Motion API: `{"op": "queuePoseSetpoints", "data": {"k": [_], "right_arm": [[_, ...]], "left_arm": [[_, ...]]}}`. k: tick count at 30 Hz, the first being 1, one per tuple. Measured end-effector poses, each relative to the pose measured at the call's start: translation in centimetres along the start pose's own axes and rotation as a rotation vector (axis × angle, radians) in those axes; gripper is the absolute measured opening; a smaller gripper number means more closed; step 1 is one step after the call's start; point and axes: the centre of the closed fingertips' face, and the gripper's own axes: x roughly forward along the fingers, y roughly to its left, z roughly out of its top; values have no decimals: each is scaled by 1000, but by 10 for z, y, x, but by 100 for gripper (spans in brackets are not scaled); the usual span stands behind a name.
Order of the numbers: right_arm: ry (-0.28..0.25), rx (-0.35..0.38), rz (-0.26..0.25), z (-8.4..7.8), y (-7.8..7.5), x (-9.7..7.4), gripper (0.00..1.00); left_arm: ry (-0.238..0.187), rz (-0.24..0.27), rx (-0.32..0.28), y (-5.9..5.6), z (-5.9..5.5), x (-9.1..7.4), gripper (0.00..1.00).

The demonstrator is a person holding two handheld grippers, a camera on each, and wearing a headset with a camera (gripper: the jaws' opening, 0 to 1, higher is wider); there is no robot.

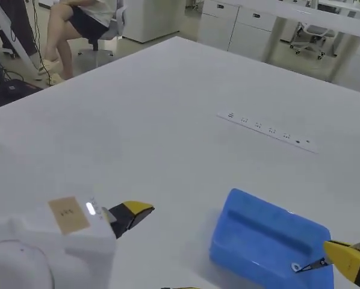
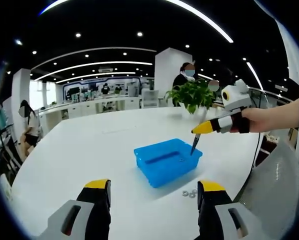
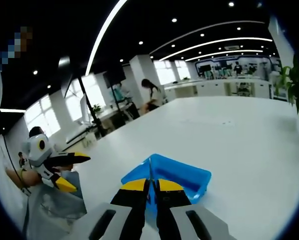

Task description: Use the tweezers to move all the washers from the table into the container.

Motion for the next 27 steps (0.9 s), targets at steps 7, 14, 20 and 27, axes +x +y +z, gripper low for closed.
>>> {"op": "queuePoseSetpoints", "data": {"k": [7, 14, 20, 27], "right_arm": [[70, -31, 94, -19, 27, 3, 3], [120, -13, 138, -43, 33, 12, 3], [175, -24, 149, -60, 35, 14, 3], [219, -49, 153, -74, 40, 17, 3]], "left_arm": [[4, -4, 2, 0, 0, 0, 71], [9, -5, 4, 0, -2, 0, 70], [8, -3, 4, 0, -2, 0, 70], [14, -8, 6, -1, -3, 0, 69]]}}
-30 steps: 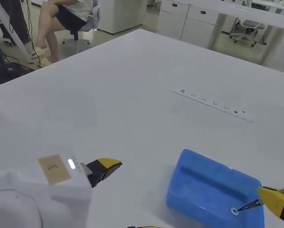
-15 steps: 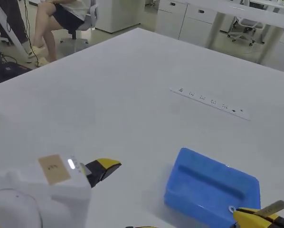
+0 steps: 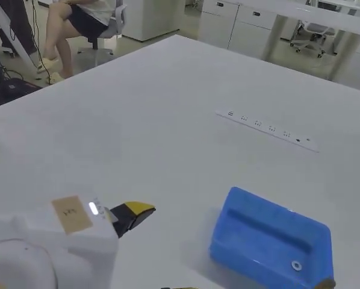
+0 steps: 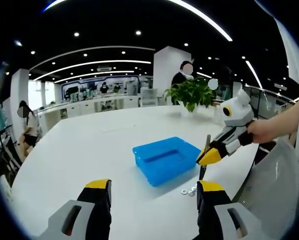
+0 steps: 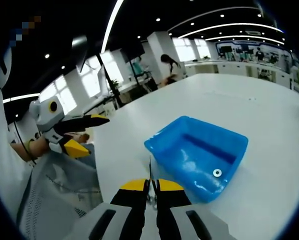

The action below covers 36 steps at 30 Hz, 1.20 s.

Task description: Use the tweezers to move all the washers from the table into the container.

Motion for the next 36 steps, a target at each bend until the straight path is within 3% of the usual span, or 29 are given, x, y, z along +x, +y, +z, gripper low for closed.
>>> {"op": "queuePoseSetpoints", "data": {"k": [7, 11, 16, 20, 28, 36], "right_arm": [[40, -45, 0, -10, 2, 3, 3], [38, -161, 8, -8, 8, 3, 3], [65, -364, 33, -14, 24, 3, 3], [64, -420, -4, -15, 22, 2, 2], [70, -344, -20, -10, 14, 3, 2], [5, -263, -4, 16, 16, -5, 2]], "left_arm": [[2, -2, 2, -1, 0, 0, 69], [5, -1, 4, -1, 0, 0, 69], [5, -2, 7, -2, 0, 0, 69], [6, -3, 10, -2, 1, 0, 69], [2, -4, 12, -3, 2, 0, 69], [0, -4, 8, -2, 1, -1, 69]]}}
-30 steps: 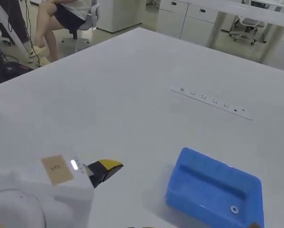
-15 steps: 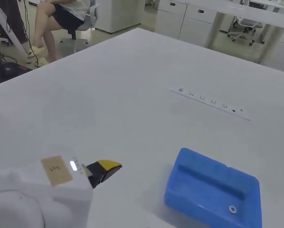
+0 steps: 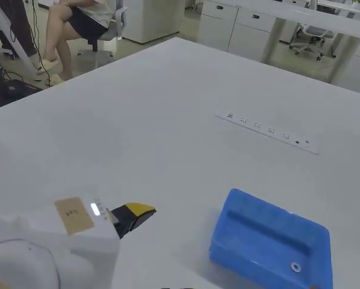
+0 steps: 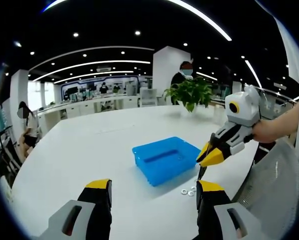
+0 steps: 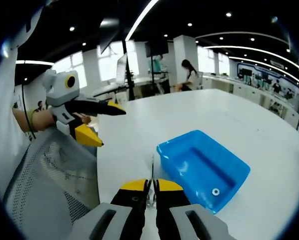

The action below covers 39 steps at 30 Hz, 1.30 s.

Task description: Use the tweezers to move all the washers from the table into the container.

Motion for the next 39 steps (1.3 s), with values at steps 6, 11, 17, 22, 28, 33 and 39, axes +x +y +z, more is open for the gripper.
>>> {"op": "queuePoseSetpoints", "data": {"k": [6, 11, 17, 22, 28, 33, 39], "right_arm": [[-91, 81, -16, 26, -12, -9, 2], [-151, 148, -26, 36, -24, -17, 2], [-172, 182, -63, 38, -40, -26, 2], [-198, 206, -99, 42, -52, -29, 2], [-207, 304, -143, 40, -73, -24, 2], [-203, 316, -155, 40, -84, -21, 2], [-159, 346, -167, 29, -97, -10, 2]], "left_arm": [[5, -8, 3, -2, -1, 1, 69], [7, -14, 7, -3, -1, 1, 69], [9, -19, 9, -4, -2, 1, 68], [9, -21, 10, -4, -2, 1, 68], [11, -20, 10, -4, -2, 1, 68], [13, -21, 10, -5, -2, 1, 68], [13, -17, 8, -4, -2, 1, 67]]}}
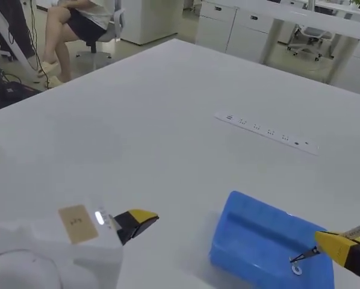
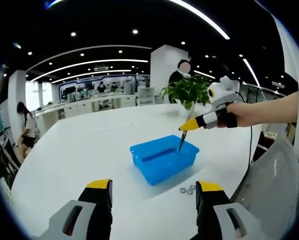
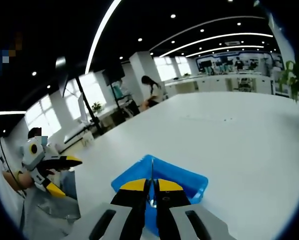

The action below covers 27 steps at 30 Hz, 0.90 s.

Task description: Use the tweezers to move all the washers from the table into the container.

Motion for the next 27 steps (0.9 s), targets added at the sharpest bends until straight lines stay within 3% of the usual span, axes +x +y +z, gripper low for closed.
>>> {"op": "queuePoseSetpoints", "data": {"k": [4, 15, 21, 27], "right_arm": [[23, 23, 0, -7, -5, 9, 2], [86, -28, -14, -16, -15, 29, 2], [128, -75, -18, -25, -16, 32, 2], [108, -98, -27, -23, -15, 31, 3]], "left_arm": [[6, -2, 3, 0, -1, 0, 67], [21, -11, 12, -2, -4, 1, 67], [28, -12, 17, -2, -5, 1, 67], [27, -15, 18, -3, -4, 1, 67]]}}
